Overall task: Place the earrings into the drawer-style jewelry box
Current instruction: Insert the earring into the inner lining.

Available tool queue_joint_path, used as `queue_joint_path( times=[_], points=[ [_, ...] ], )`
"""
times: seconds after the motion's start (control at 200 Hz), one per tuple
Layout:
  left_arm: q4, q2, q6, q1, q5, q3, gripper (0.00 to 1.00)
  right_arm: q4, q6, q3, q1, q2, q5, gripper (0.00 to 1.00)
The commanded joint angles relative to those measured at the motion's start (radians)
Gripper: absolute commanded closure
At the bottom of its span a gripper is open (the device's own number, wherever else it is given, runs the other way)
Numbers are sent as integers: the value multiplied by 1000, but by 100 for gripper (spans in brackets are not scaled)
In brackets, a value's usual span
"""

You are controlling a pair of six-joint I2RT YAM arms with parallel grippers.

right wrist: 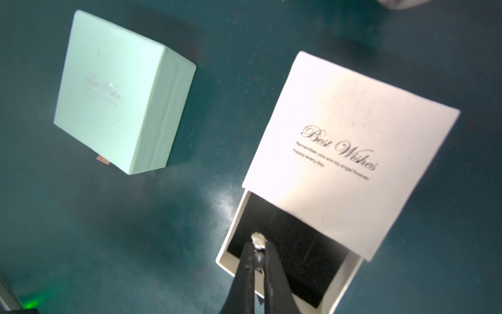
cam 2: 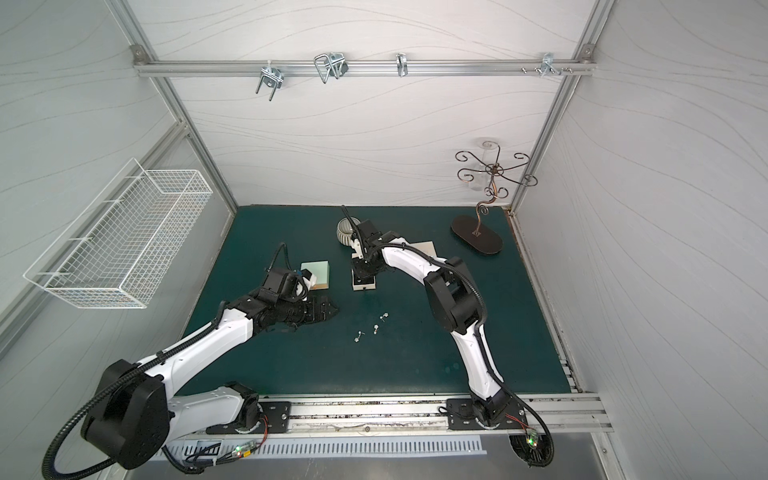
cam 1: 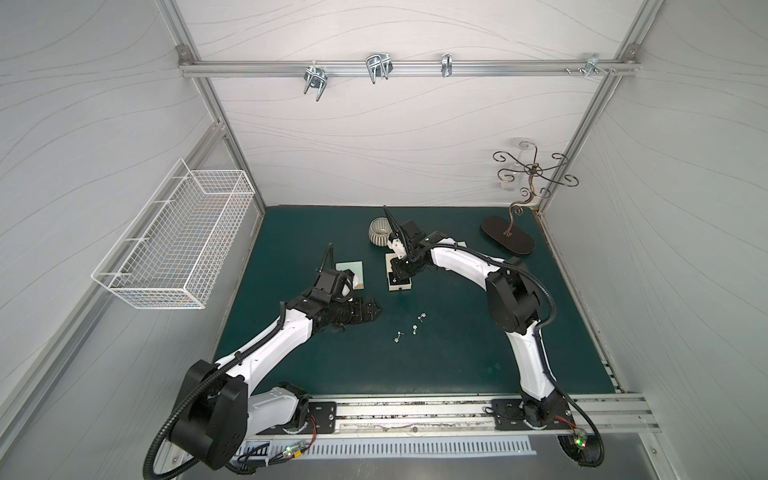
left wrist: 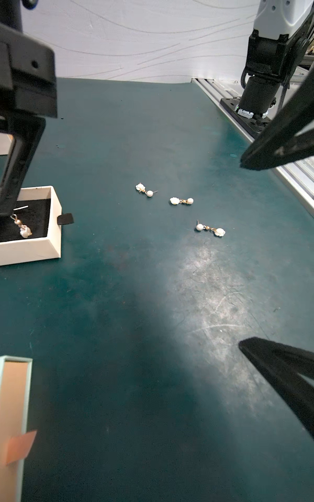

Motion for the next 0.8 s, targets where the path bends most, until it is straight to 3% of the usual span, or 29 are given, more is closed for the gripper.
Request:
queue_joint_path(
  times=[0.0, 0.795],
  points=[
    [40, -19, -12, 0, 17, 3, 1, -30, -4, 34, -3, 29, -15, 92],
    [43, -10, -17, 0, 26, 2, 1, -51, -18, 56, -20, 1, 10, 81]
  ],
)
